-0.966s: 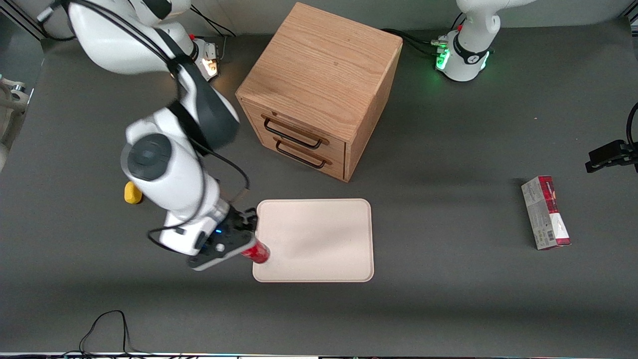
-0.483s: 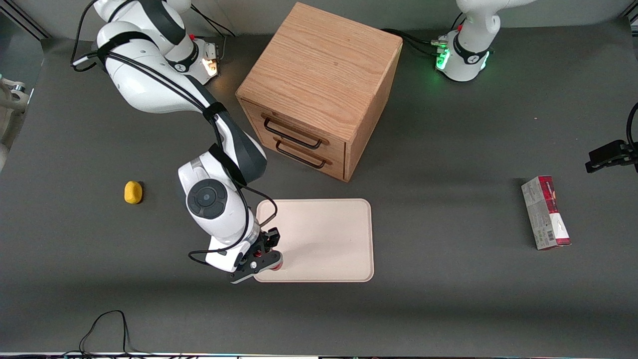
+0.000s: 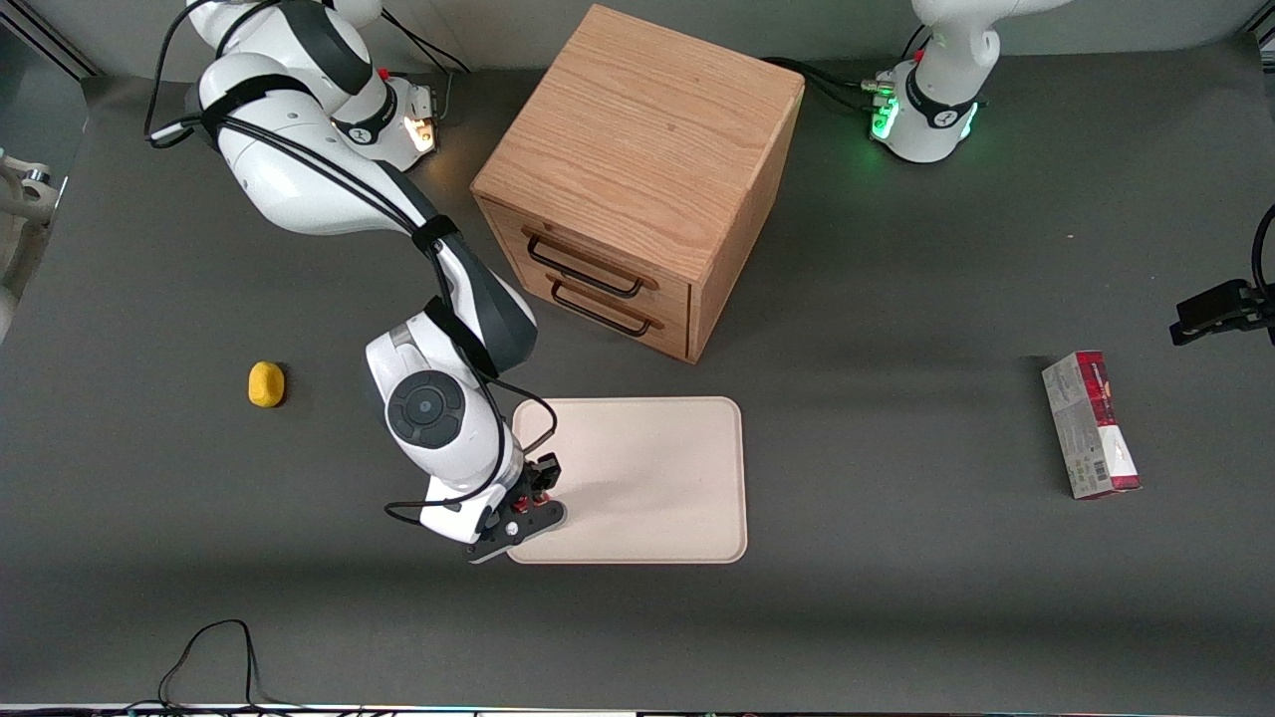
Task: Place coke bottle on tray
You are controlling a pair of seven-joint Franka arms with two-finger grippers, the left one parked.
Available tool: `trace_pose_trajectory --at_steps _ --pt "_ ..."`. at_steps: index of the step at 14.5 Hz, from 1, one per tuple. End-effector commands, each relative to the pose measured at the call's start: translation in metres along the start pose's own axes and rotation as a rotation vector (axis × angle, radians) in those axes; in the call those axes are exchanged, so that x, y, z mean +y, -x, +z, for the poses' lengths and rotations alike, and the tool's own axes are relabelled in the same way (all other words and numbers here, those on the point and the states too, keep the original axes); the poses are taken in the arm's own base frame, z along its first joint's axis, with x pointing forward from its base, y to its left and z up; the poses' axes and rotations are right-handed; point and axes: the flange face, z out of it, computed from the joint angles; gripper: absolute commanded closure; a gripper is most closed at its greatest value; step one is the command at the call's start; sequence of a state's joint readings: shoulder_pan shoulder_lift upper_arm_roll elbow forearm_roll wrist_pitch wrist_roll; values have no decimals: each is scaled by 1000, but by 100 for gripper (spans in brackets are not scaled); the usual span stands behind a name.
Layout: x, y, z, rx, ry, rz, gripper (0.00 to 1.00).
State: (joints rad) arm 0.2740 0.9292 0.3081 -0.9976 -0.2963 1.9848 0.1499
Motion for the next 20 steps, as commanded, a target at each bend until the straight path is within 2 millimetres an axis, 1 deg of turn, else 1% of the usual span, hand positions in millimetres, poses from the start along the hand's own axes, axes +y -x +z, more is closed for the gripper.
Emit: trace_pose_trajectory --at_steps 1,2,4,6,7,8,9,10,11,12,13,15,16,17,19,20 --pt "7 0 -3 16 25 29 0" --pt "10 -1 -6 18 27 35 0" --pt "16 -2 -21 35 27 43 0" --pt "23 -2 -65 61 22 56 0" --pt "29 4 -86 29 3 82 0" --pt "42 12 -110 -1 -11 109 0" --pt "69 20 -137 -12 -18 156 0" --pt "92 34 -164 -37 -40 186 0" --pt "116 53 -190 -54 -67 221 0" --pt "141 78 -212 -70 -80 271 0" --pt "161 108 -229 -76 -85 318 0" --pt "188 171 -259 -58 -81 386 0" --pt "204 202 -270 -51 -85 419 0" --pt "210 227 -279 -48 -87 419 0" --pt "211 260 -295 -46 -56 398 0" --pt "220 275 -298 -49 -45 399 0"
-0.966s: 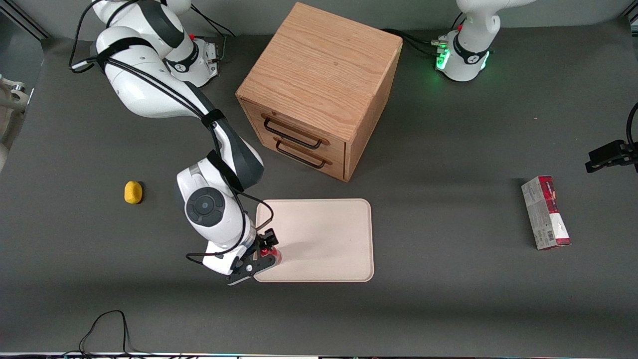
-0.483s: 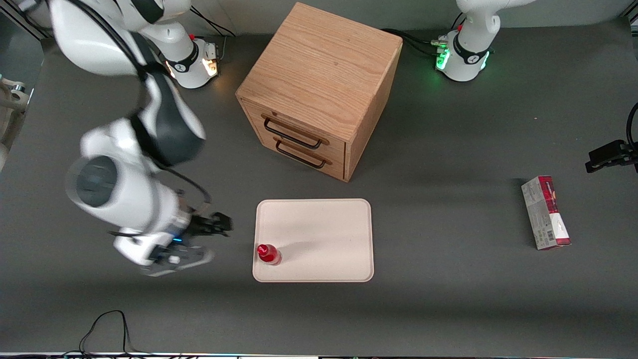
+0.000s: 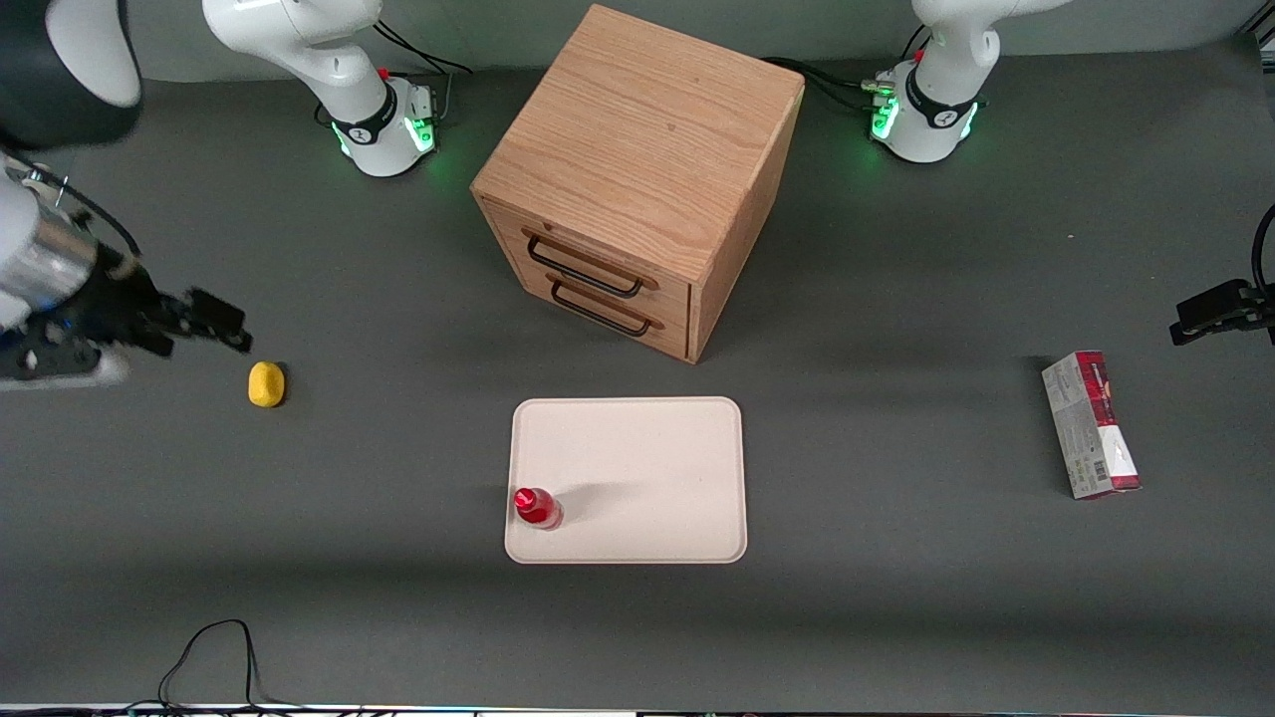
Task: Place coke bottle on tray
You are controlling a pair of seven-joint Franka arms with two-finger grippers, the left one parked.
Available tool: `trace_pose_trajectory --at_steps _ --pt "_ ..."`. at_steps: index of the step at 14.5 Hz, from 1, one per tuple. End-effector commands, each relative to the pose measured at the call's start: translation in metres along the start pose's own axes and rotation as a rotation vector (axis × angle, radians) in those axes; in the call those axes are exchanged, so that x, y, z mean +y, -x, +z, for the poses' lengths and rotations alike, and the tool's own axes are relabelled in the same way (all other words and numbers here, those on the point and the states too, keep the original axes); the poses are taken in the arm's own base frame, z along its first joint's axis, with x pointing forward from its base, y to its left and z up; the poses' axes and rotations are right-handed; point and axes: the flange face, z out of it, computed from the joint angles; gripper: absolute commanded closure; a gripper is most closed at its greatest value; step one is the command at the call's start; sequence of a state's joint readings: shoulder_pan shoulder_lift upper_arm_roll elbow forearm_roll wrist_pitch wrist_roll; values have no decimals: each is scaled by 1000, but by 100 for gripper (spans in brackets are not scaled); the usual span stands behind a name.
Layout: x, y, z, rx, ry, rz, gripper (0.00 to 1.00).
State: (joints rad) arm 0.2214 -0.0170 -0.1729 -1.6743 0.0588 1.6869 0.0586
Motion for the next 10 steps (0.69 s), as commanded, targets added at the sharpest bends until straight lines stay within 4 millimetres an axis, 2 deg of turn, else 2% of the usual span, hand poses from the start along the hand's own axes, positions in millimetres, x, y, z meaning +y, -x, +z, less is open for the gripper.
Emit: trace_pose_trajectory --at_steps 1,4,6,8,10 --pt "20 45 6 8 8 -37 0" --pt "19 38 12 6 21 -49 0" --pt "15 22 21 -1 32 -40 0" --pt "12 11 18 5 39 -37 0" --pt "11 11 14 9 38 -38 0"
